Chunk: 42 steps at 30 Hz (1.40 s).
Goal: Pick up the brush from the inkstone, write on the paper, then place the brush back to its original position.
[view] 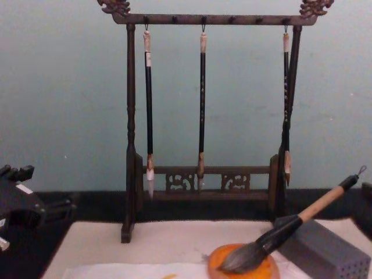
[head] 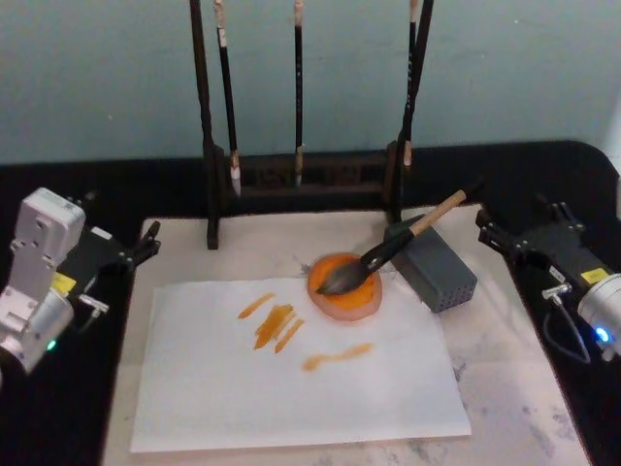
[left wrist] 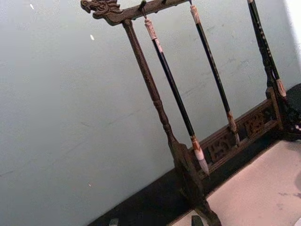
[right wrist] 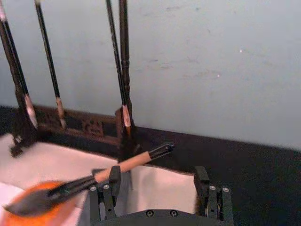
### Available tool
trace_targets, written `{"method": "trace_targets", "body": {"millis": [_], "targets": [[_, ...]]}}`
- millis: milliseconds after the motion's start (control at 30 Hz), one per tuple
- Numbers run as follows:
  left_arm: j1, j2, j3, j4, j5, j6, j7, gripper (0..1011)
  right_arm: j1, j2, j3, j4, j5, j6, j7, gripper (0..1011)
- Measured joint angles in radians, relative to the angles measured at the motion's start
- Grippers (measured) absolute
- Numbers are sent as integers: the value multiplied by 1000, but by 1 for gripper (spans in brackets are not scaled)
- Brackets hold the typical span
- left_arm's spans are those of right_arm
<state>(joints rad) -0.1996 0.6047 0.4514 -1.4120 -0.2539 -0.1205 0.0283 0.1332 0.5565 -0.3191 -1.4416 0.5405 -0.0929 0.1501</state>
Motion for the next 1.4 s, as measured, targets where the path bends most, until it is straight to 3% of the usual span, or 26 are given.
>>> {"method": "trace_targets", "body": {"millis": [100,200,233,267,333,433,533,667,1000,1400], "targets": [[0,0,0,0,0,0,0,1001,-11,-20,27,-7,67,29,33,1000],[0,0,0,0,0,0,0,1001,-18,-53,62,-11,163,90,70,1000],[0,0,0,0,0,0,0,1001,-18,-53,62,-11,163,90,70,1000],[0,0,0,0,0,0,0,1001,-19,-68,76,-9,197,114,81,1000],[0,0,0,0,0,0,0,1001,-18,-83,89,-2,231,139,90,1000],[0,0,0,0,0,0,0,1001,-2,-119,119,31,322,207,117,1000],[0,0,0,0,0,0,0,1001,20,-133,131,65,393,257,139,1000],[0,0,0,0,0,0,0,1001,50,-132,138,104,448,297,164,1000],[0,0,0,0,0,0,0,1001,133,-105,109,197,498,353,218,1000],[0,0,0,0,0,0,0,1001,209,-125,67,288,527,357,247,1000]]}}
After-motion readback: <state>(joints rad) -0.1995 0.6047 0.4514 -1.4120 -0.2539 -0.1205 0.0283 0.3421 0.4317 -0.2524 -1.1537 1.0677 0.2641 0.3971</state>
